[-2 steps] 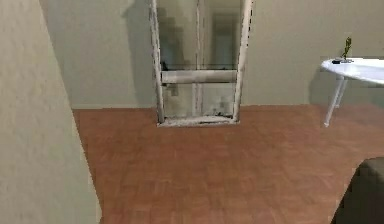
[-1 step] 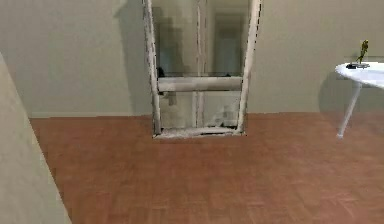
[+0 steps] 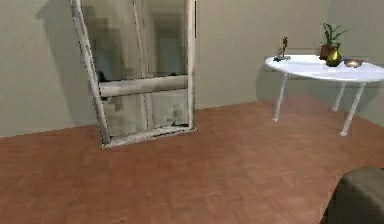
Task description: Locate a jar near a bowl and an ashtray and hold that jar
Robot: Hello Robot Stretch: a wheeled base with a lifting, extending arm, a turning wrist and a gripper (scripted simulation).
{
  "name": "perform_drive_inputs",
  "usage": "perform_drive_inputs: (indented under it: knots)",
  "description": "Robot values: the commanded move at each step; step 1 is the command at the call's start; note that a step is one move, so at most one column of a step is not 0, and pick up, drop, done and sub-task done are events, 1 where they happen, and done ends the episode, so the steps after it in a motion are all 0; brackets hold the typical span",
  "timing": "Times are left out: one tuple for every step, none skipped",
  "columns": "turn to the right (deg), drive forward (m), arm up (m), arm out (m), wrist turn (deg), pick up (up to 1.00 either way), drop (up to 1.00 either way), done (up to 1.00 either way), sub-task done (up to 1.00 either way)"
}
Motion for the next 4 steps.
perform_drive_inputs:
  knots:
    - [0.0,0.80,0.00,0.00,0.0,0.00,0.00,0.00,0.00]
    - [45.0,0.00,0.00,0.00,0.0,0.00,0.00,0.00,0.00]
    - [15.0,0.00,0.00,0.00,0.0,0.00,0.00,0.00,0.00]
    - [0.0,0.35,0.00,0.00,0.0,0.00,0.00,0.00,0.00]
